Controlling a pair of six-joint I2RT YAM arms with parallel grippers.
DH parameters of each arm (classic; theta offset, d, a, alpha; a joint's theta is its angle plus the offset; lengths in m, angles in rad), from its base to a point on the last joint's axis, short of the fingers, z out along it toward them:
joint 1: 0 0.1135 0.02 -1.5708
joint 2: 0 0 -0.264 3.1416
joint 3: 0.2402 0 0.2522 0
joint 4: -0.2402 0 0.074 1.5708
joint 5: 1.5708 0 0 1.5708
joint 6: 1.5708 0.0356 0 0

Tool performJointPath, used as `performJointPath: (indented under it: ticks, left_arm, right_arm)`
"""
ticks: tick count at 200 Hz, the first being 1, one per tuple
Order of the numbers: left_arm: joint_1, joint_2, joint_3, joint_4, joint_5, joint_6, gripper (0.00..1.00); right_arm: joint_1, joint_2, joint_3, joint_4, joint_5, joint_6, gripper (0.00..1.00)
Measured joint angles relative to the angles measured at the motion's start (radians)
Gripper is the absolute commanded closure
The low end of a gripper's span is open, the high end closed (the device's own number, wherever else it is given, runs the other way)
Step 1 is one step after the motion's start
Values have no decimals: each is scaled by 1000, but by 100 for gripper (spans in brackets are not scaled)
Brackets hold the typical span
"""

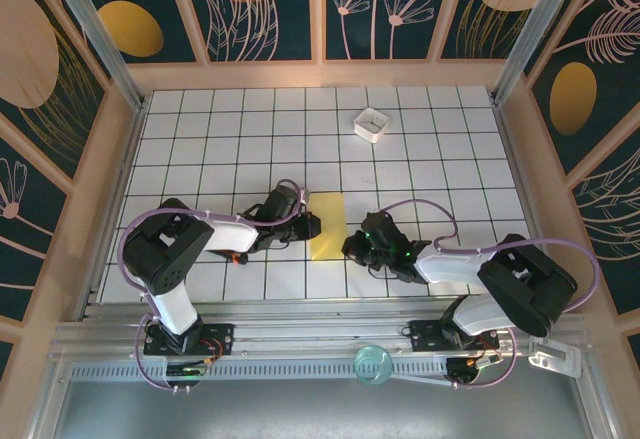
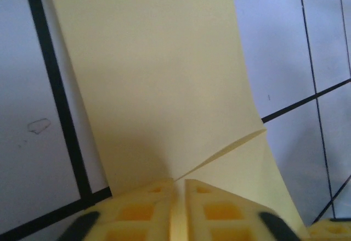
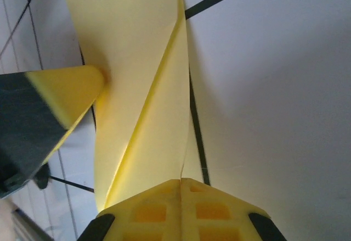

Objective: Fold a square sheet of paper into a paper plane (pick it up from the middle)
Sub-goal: Turn over the paper at the center of the table.

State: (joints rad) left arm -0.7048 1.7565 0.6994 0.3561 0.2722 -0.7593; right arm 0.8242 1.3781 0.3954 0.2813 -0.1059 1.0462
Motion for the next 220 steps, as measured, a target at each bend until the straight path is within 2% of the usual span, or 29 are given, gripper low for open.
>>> performJointPath:
  ticks: [13,31,77,104,133,153,173,220]
  left_arm:
    - [0,-13,0,-2,8,-11,64]
    - [1,-56,0,-16,8,-27,57]
    - [64,-281,0,-34,-6,-30,50]
    - [118,-361,0,-72,-39,-16,48]
    - [162,-399,-4,-117,-60,-8,47]
    - [183,-416,-24,-133,-72,-8,48]
    - [199,-419,-49,-145,-73,-9,48]
    - [207,-417,-60,-179,-57,-8,48]
  right_arm:
    - [-7,-2,13,-39,10,-40,100]
    - [-27,-17,44,-124,27,-112,100]
    - [-56,-76,265,-488,166,-386,100]
    - [-2,-81,430,-674,311,-511,100]
    - [122,-9,571,-840,484,-576,100]
    - [188,74,606,-891,544,-596,100]
    - [231,154,604,-907,549,-604,100]
    - [271,196,571,-800,428,-611,100]
